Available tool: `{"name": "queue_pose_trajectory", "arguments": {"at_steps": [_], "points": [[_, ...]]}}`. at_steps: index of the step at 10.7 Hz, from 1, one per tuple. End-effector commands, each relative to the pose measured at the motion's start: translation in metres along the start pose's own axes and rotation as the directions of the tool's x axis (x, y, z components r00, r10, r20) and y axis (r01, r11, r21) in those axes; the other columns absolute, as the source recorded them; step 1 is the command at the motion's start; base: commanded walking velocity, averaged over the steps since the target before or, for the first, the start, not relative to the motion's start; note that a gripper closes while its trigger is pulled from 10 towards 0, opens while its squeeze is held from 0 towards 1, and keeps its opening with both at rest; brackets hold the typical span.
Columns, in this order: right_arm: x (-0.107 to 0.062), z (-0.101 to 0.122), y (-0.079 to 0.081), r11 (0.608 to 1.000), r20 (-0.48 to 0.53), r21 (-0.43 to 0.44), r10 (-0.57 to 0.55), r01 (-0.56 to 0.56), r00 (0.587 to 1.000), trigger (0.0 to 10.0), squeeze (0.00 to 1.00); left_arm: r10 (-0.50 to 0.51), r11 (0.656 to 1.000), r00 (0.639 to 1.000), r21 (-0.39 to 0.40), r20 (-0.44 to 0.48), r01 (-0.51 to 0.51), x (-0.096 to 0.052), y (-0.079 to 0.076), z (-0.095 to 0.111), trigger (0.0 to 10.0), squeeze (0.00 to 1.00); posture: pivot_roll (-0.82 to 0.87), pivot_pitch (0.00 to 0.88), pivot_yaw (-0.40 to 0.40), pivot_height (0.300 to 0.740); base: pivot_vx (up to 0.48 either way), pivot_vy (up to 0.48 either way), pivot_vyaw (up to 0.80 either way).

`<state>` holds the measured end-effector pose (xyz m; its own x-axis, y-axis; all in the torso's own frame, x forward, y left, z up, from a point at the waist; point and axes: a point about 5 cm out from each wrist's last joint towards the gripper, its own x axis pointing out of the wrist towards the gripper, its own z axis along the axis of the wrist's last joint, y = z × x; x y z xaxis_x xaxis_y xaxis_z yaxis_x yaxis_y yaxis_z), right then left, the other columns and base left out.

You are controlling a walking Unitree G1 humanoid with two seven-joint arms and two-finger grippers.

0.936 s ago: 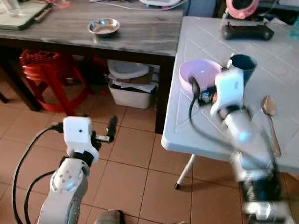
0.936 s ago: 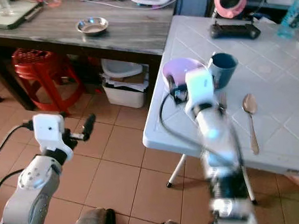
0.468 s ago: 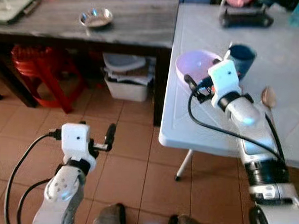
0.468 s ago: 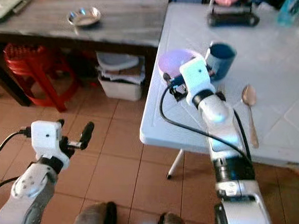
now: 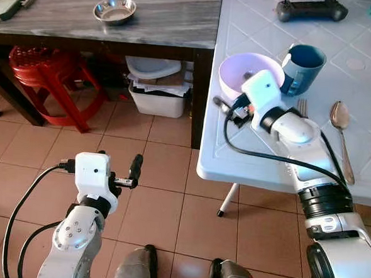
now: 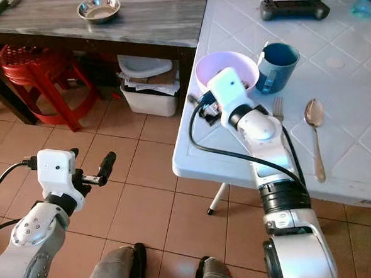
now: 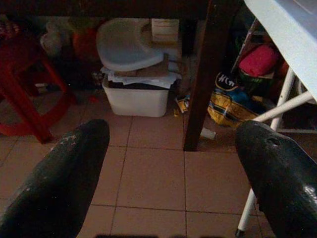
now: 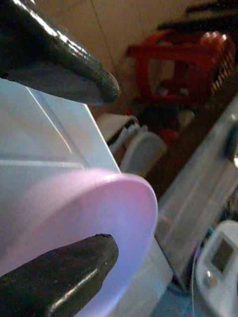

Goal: Setting the table

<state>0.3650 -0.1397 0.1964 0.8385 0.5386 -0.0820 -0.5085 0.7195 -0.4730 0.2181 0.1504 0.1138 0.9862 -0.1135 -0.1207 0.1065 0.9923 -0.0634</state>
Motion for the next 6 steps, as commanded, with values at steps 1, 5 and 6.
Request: {"name": "queue_pose_trajectory", "arguments": {"at_steps": [1, 5, 6], "points": [[0.004, 0.002, 0.002, 0.999, -0.016, -0.02, 0.034, -0.034, 0.999, 10.0, 0.0, -0.001, 1.0, 1.0, 0.007, -0.009, 0.001, -0.003, 0.002, 0.001, 10.0, 0.0, 0.1, 0.23, 0.085, 0.74, 0.0, 0.0, 0.0], [0.002, -0.002, -0.019, 0.982, -0.101, -0.189, -0.002, -0.017, 0.995, 0.0, 0.0, -0.009, 1.0, 1.0, -0.004, -0.024, 0.009, 0.0, 0.0, -0.002, 10.0, 0.0, 0.09, 0.223, 0.08, 0.74, 0.0, 0.0, 0.0], [0.002, -0.004, -0.023, 0.977, -0.121, -0.211, -0.011, -0.015, 0.993, 0.0, 0.0, -0.01, 1.0, 1.0, -0.005, -0.026, 0.01, 0.001, 0.0, -0.003, 10.0, 0.0, 0.09, 0.218, 0.078, 0.74, 0.0, 0.0, 0.0]]}}
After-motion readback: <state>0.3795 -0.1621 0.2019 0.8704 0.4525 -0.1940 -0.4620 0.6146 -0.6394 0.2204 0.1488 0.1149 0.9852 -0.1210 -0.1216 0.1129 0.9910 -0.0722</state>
